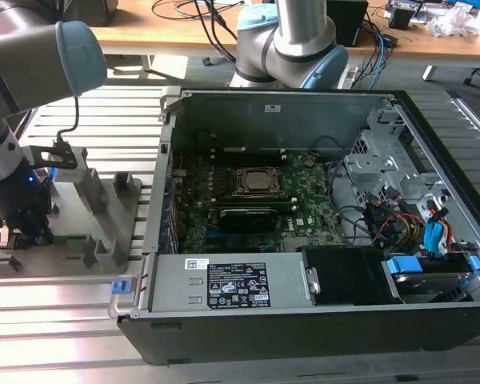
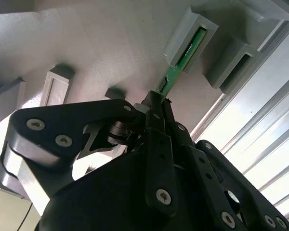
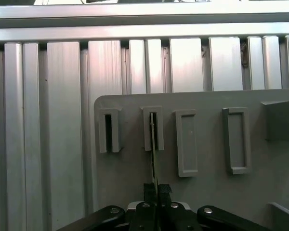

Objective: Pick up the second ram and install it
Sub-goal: 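Pick up the second ram and move it above second insertion slot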

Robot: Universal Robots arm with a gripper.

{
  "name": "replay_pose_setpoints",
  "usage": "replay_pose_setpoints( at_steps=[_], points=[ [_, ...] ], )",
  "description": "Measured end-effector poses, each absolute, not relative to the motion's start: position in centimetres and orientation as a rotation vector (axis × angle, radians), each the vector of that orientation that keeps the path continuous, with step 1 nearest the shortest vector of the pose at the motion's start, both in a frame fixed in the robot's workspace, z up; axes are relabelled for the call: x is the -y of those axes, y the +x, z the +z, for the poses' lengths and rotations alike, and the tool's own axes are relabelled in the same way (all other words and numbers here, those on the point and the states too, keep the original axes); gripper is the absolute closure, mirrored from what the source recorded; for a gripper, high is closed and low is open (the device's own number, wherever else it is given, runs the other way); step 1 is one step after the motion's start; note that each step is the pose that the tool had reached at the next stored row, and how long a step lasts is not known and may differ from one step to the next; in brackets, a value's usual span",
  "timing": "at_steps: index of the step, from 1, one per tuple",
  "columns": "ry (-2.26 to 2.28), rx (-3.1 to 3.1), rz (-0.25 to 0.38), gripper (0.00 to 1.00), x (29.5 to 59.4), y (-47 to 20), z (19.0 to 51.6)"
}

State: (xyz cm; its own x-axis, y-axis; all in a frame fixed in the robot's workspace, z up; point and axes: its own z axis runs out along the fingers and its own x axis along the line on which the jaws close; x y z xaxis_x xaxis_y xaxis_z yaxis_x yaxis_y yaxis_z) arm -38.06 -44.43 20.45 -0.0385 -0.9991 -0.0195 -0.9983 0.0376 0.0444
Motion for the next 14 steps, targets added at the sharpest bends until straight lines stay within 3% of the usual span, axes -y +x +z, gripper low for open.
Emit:
replay_pose_setpoints(
  at_steps=[14],
  points=[
    [2.167, 2.251, -0.071, 0.86, 44.4, -38.1, 25.1]
  ],
)
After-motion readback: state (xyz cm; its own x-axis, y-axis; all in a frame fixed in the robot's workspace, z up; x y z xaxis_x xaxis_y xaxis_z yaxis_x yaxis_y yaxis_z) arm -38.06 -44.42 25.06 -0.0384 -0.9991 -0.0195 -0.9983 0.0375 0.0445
